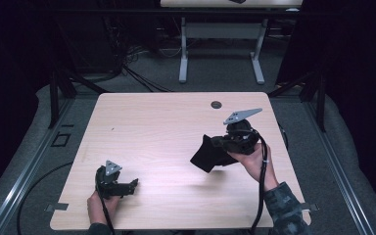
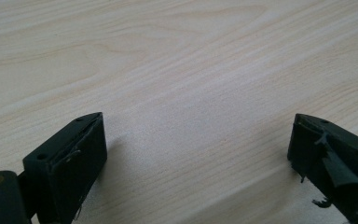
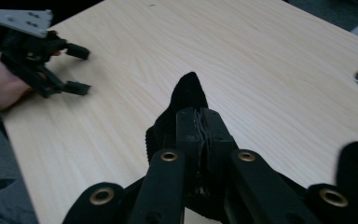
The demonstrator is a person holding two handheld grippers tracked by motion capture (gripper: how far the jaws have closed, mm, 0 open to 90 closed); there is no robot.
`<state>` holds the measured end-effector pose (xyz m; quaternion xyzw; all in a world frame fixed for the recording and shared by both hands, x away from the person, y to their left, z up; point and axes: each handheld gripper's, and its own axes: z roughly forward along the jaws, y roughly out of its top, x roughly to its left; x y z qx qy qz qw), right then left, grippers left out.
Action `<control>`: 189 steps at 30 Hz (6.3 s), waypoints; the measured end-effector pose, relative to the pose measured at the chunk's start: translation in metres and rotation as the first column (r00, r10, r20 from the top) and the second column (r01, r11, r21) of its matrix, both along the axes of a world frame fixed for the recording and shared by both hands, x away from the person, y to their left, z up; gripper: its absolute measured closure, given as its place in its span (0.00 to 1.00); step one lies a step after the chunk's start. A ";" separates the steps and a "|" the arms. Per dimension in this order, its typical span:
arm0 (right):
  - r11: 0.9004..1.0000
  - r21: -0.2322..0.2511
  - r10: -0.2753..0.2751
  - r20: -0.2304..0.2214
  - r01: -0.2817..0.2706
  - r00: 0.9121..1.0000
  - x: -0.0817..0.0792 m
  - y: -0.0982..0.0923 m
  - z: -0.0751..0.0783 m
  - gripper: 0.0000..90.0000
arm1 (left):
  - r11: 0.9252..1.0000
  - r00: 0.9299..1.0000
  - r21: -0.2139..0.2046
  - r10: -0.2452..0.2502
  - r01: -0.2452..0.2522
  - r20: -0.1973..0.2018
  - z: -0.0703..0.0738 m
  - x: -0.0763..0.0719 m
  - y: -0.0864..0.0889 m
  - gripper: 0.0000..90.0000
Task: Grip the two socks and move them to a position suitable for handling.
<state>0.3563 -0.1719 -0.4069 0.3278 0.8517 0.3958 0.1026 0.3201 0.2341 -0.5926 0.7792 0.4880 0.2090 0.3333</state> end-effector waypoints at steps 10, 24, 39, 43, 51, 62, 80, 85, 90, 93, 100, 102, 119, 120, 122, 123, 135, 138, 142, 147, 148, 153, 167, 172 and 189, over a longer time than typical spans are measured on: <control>0.993 0.074 0.090 -0.020 -0.088 0.996 -0.023 0.024 0.013 0.97 | 1.000 1.000 0.000 0.000 0.000 0.000 0.000 0.000 0.000 0.05; 0.976 -0.178 -0.160 -0.219 0.121 0.963 0.051 0.009 -0.118 0.73 | 1.000 1.000 -0.001 -0.001 0.001 0.000 0.000 0.000 0.000 0.05; 0.971 -0.239 -0.022 -0.211 -0.029 0.977 0.029 -0.005 -0.147 0.64 | 1.000 1.000 0.000 0.000 0.000 -0.001 0.000 0.000 0.000 0.05; 0.976 -0.220 -0.036 -0.182 -0.005 0.983 0.019 -0.007 -0.151 0.68 | 1.000 1.000 0.002 -0.001 0.001 0.000 0.000 0.000 0.000 0.05; 0.973 -0.205 -0.139 -0.143 0.108 0.980 0.002 0.000 -0.154 0.69 | 1.000 1.000 0.006 -0.003 0.003 0.000 0.000 0.000 0.001 0.05; 0.979 -0.147 -0.160 -0.141 0.139 0.977 -0.004 0.005 -0.149 0.40 | 0.998 0.998 0.008 0.061 -0.061 -0.014 0.000 0.000 -0.003 0.01; 0.975 -0.201 -0.118 -0.130 0.091 0.984 0.028 0.001 -0.133 0.58 | 0.962 0.975 -0.171 -0.220 0.212 -0.028 0.028 -0.042 -0.131 0.11; 0.975 -0.196 -0.142 -0.177 0.107 0.974 0.032 -0.002 -0.143 0.63 | 0.944 0.951 -0.155 -0.302 0.291 -0.058 0.020 -0.048 -0.175 0.17; 0.974 -0.193 -0.157 -0.192 0.119 0.969 0.032 -0.004 -0.147 0.66 | 0.942 0.945 -0.141 -0.318 0.305 -0.080 0.016 -0.046 -0.196 0.22; 0.973 -0.192 -0.162 -0.174 0.128 0.971 0.031 -0.005 -0.148 0.64 | 0.944 0.944 -0.110 -0.319 0.310 -0.082 0.014 -0.049 -0.206 0.24; 0.979 -0.142 -0.167 -0.164 0.145 0.972 0.043 -0.001 -0.144 0.60 | 0.950 0.951 -0.068 -0.307 0.303 -0.045 0.014 -0.050 -0.213 0.29; 0.978 -0.159 -0.160 -0.175 0.132 0.971 0.048 0.003 -0.146 0.63 | 0.949 0.949 -0.057 -0.311 0.309 -0.046 0.014 -0.049 -0.214 0.32; 0.982 -0.139 -0.152 -0.196 0.127 0.969 0.036 0.009 -0.145 0.92 | 0.949 0.950 -0.028 -0.314 0.314 0.000 0.017 -0.047 -0.193 0.93; 0.984 -0.112 -0.157 -0.190 0.137 0.969 0.029 0.005 -0.138 0.92 | 0.951 0.951 -0.033 -0.308 0.308 0.010 0.018 -0.047 -0.190 0.93; 0.985 -0.095 -0.158 -0.187 0.142 0.970 0.026 0.004 -0.135 0.92 | 0.951 0.952 -0.043 -0.306 0.307 0.029 0.024 -0.047 -0.180 0.93; 0.987 -0.070 -0.158 -0.188 0.147 0.969 0.017 0.000 -0.127 0.92 | 0.952 0.953 -0.046 -0.300 0.302 0.041 0.027 -0.047 -0.175 0.93; 0.983 0.011 -0.177 -0.166 0.182 0.970 -0.043 0.009 -0.124 0.91 | 0.925 0.924 0.024 -0.380 0.380 0.025 0.038 -0.035 -0.130 0.92; 0.983 -0.028 -0.183 -0.203 0.182 0.962 -0.053 0.016 -0.144 0.86 | 0.918 0.918 0.041 -0.395 0.395 -0.005 0.033 -0.031 -0.126 0.87; 0.986 -0.040 -0.166 -0.243 0.161 0.956 -0.059 0.019 -0.159 0.76 | 0.931 0.931 -0.001 -0.365 0.365 -0.026 0.032 -0.031 -0.116 0.55; 0.989 -0.037 -0.147 -0.203 0.142 0.968 -0.053 0.014 -0.144 0.64 | 0.953 0.955 -0.064 -0.297 0.297 0.006 0.045 -0.040 -0.100 0.36; 0.990 -0.047 -0.140 -0.191 0.134 0.971 -0.051 0.015 -0.140 0.62 | 0.960 0.962 -0.065 -0.271 0.271 0.006 0.048 -0.041 -0.098 0.36; 0.995 -0.074 -0.075 -0.146 0.065 0.986 -0.034 0.039 -0.127 0.50 | 0.974 0.976 -0.066 -0.217 0.216 -0.018 0.045 -0.049 -0.104 0.40; 0.988 -0.129 0.059 -0.187 -0.084 0.981 -0.005 0.106 -0.152 0.56 | 0.965 0.962 -0.025 -0.263 0.262 -0.072 0.016 -0.054 -0.118 0.64; 0.982 -0.176 0.043 -0.160 -0.071 0.986 -0.006 0.108 -0.156 0.74 | 0.963 0.961 -0.005 -0.268 0.269 -0.069 0.017 -0.056 -0.120 0.77; 1.000 -0.004 -0.028 -0.087 0.028 0.996 -0.014 0.068 -0.140 0.93 | 0.963 0.960 -0.062 -0.266 0.261 -0.085 0.016 -0.048 -0.109 0.89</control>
